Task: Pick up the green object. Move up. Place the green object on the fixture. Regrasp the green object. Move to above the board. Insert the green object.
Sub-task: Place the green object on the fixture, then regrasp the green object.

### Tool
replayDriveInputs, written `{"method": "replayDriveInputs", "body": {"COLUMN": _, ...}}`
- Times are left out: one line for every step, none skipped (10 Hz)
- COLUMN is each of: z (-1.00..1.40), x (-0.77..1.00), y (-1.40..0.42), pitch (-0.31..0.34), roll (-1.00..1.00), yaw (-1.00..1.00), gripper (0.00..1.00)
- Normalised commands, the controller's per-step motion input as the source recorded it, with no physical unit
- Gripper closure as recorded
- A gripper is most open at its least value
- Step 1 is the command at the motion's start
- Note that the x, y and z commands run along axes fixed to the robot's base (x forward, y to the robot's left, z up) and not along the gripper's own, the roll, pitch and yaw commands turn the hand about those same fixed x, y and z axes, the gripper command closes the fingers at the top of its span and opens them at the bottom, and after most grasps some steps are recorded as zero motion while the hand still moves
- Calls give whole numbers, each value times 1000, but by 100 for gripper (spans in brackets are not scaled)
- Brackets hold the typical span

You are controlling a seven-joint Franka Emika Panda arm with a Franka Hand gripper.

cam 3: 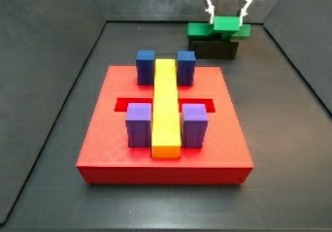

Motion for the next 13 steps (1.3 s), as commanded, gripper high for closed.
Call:
{"method": "replayDriveInputs", "body": {"z": -137, "x": 60, "y": 17, "pitch": 0, "roll": -223, "yaw": -66, "gripper": 100}}
{"method": "replayDriveInputs", "body": {"z": -237, "x": 37, "y": 71, "pitch": 0, "roll": -183, "yaw": -100, "gripper": 100}}
{"method": "replayDriveInputs", "body": {"z": -369, "x": 0, "y": 9, "pitch": 0, "roll": -86, "yaw": -111, "gripper": 100}}
{"method": "replayDriveInputs", "body": {"z": -254, "x": 9, "y": 6, "pitch": 0, "roll": -66, "yaw": -103, "gripper": 100}}
{"method": "replayDriveInputs", "body": {"z": 0, "x": 0, "y": 0, "pitch": 20, "roll": 0, "yaw": 0, "gripper": 100}}
{"method": "replayDriveInputs", "body": {"z": 0, "x": 0, "y": -23, "pitch": 51, "roll": 31, "yaw": -14, "gripper": 100}}
{"method": "replayDriveInputs", "body": {"z": 0, "x": 0, "y": -34, "pitch": 23, "roll": 106, "yaw": -17, "gripper": 100}}
{"method": "replayDriveInputs", "body": {"z": 0, "x": 0, "y": 0, "pitch": 0, "roll": 0, "yaw": 0, "gripper": 0}}
{"method": "replayDriveInputs", "body": {"z": 674, "x": 117, "y": -109, "pitch": -309, "roll": 529, "yaw": 0, "gripper": 0}}
{"method": "replayDriveInputs", "body": {"z": 837, "x": 20, "y": -174, "pitch": -446, "roll": 649, "yaw": 0, "gripper": 0}}
{"method": "replayDriveInputs", "body": {"z": 800, "x": 114, "y": -217, "pitch": -311, "roll": 720, "yaw": 0, "gripper": 0}}
{"method": "replayDriveInputs", "body": {"z": 689, "x": 123, "y": -291, "pitch": -237, "roll": 857, "yaw": 0, "gripper": 0}}
{"method": "replayDriveInputs", "body": {"z": 357, "x": 83, "y": -471, "pitch": -174, "roll": 1000, "yaw": 0, "gripper": 0}}
